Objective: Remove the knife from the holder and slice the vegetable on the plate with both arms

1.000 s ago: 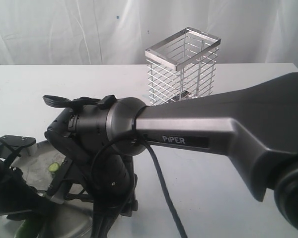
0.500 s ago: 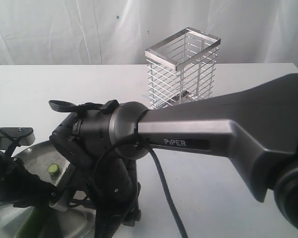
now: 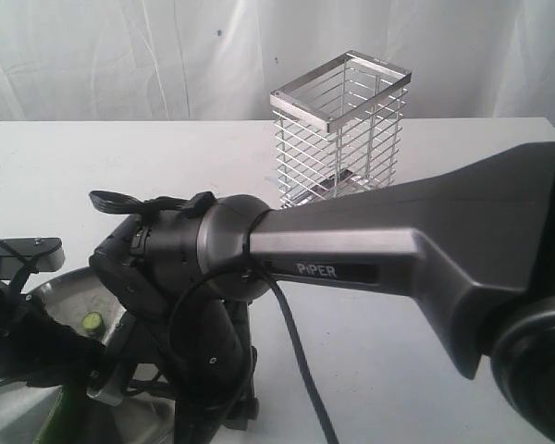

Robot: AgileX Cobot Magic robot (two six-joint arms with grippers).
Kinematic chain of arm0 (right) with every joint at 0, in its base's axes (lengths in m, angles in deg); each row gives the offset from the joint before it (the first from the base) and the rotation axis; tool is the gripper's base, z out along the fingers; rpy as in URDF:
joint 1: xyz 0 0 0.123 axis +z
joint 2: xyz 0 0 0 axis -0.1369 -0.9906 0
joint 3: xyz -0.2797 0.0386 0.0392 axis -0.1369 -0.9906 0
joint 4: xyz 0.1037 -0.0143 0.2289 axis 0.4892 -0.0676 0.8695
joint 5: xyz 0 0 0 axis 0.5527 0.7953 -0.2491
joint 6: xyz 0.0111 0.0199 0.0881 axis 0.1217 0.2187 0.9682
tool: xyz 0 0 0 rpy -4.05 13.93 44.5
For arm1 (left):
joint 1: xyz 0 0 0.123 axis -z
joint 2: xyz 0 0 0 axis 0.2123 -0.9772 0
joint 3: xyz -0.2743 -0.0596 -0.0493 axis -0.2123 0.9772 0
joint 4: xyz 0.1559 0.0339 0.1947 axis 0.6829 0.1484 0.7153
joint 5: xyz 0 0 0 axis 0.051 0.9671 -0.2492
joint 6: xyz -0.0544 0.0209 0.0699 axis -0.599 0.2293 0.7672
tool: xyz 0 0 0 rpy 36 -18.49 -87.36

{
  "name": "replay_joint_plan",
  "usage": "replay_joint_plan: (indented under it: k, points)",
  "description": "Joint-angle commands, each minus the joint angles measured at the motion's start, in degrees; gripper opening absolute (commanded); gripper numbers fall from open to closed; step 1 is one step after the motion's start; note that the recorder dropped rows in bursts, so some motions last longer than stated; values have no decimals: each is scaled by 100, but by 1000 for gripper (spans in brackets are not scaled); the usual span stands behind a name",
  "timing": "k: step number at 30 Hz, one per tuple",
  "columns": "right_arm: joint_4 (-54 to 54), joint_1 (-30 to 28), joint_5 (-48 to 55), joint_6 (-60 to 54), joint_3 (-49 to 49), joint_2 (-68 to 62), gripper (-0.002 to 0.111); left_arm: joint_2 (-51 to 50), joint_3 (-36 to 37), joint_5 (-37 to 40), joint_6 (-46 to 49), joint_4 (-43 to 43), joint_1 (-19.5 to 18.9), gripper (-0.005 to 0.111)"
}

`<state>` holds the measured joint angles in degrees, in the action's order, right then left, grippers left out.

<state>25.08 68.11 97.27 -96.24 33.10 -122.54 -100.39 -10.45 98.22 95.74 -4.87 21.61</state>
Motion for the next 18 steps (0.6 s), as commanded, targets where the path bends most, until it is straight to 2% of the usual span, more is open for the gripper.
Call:
replay_joint_plan:
  k: [1,10,18]
  points:
    - [30,32,24,-119,142,-81,0,106,-13,103,-30,-81,6,37]
    - [30,42,24,-119,160,-97,0,465,-469,454,-30,107,-4,37]
    - [30,42,24,-119,387,-97,0,465,-505,456,-30,118,-4,37]
